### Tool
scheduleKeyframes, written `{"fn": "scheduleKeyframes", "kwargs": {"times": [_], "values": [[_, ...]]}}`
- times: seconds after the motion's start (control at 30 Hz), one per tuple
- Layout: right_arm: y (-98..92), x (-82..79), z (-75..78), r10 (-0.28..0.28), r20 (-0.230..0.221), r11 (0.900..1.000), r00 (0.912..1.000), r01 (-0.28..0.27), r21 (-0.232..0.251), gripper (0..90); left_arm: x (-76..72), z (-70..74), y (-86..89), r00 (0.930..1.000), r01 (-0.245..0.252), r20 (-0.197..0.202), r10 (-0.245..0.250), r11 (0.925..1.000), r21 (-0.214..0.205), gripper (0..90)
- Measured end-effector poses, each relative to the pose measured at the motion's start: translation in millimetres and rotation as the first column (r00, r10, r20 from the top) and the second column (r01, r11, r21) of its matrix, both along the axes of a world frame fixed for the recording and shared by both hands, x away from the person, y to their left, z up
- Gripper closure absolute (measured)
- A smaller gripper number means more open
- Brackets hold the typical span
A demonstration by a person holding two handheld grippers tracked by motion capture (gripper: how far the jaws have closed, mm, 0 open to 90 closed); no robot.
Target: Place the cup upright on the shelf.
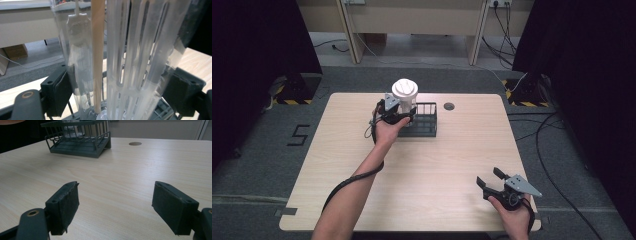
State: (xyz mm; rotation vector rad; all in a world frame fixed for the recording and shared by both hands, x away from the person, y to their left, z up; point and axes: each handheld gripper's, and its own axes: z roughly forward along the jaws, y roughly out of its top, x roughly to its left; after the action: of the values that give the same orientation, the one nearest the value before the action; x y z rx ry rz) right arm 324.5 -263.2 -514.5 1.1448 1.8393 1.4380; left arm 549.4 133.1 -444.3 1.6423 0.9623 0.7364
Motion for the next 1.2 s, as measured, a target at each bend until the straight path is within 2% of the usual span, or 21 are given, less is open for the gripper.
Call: {"fn": "scheduleKeyframes", "kwargs": {"times": [0.17, 0.37, 0.53, 0.6, 0.67, 0.87, 1.0, 1.2], "values": [[0.1, 0.1, 0.0, 0.003, 0.002, 1.0000, 1.0000, -0.003, -0.006, 21.9, 1.2, -7.3, -0.7, 0.9998, -0.008, -0.016, 0.008, 1.0000, -0.004, 17.2], [-0.1, 0.1, 0.0, 0.003, 0.000, 1.0000, 1.0000, -0.003, 0.000, 21.8, 2.2, -6.7, -1.7, 0.9997, -0.014, -0.019, 0.014, 0.9999, -0.006, 17.2], [0.0, 0.4, 0.0, 0.006, -0.002, 1.0000, 1.0000, -0.006, -0.003, 21.9, 3.2, -7.9, 2.1, 0.9996, 0.001, -0.027, -0.002, 0.9998, -0.020, 16.7], [0.1, 0.4, 0.1, 0.006, -0.002, 1.0000, 1.0000, -0.006, -0.004, 21.9, 3.6, -7.9, 2.2, 0.9993, 0.006, -0.037, -0.007, 0.9999, -0.014, 15.7], [0.3, 0.4, 0.1, 0.007, -0.004, 1.0000, 1.0000, -0.007, -0.004, 21.9, 3.0, -8.8, 1.4, 0.9996, 0.007, -0.028, -0.007, 1.0000, 0.005, 14.7], [-0.3, 0.6, 0.1, 0.007, -0.007, 1.0000, 0.9999, -0.007, 0.001, 21.8, -2.0, -7.8, 3.6, 0.9990, 0.010, -0.044, -0.009, 0.9996, 0.028, 14.5], [-0.2, 0.7, 0.1, 0.008, -0.007, 1.0000, 0.9999, -0.008, 0.000, 21.8, -9.9, -0.2, 5.6, 0.9996, 0.006, -0.027, -0.006, 0.9996, 0.028, 14.5], [-0.6, 1.1, 0.1, 0.007, -0.009, 1.0000, 0.9999, -0.007, 0.001, 21.9, -20.0, 2.3, 10.2, 0.9998, 0.015, -0.009, -0.015, 0.9997, 0.020, 14.6]]}}
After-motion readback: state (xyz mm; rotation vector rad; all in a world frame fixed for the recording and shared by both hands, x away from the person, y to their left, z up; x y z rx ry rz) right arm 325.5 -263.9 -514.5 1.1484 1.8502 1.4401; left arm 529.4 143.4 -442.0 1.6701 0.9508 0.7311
